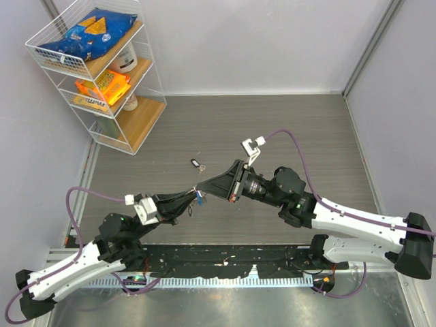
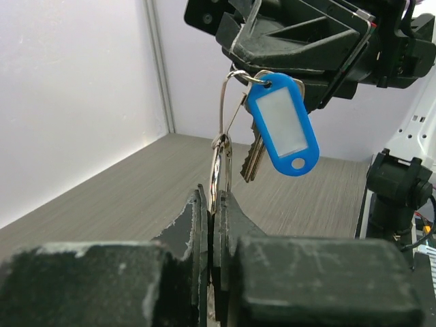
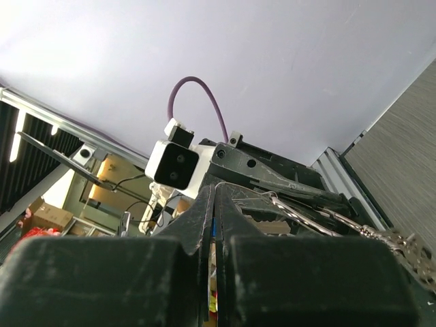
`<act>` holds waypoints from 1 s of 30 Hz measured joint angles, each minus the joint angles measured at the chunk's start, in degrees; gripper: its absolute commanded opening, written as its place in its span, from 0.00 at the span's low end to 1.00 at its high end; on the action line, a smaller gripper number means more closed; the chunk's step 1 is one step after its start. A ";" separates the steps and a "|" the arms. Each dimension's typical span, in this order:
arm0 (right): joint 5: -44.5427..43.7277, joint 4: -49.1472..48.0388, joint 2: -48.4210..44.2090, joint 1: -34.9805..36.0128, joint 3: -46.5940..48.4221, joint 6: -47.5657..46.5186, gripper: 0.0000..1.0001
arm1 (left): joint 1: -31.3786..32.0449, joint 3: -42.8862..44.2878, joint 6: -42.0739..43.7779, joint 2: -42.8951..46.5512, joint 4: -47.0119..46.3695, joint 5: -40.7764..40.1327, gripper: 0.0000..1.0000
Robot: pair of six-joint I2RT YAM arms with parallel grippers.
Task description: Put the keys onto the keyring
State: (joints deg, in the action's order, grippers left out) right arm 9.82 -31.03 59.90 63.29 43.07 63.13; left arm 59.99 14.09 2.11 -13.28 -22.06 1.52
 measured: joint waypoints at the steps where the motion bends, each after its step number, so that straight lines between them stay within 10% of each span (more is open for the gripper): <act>1: -0.15 0.02 -0.31 0.00 -0.26 -0.02 0.06 | 0.00 0.00 0.00 -0.02 0.09 0.07 0.00; 30: -6.64 9.90 -15.65 -1.01 -11.06 -3.34 0.06 | 0.11 0.02 0.04 -2.32 0.48 -0.15 0.00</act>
State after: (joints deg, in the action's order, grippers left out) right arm 3.18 -21.12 44.25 62.28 32.01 59.79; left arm 60.10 14.11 2.15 -15.59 -21.58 1.37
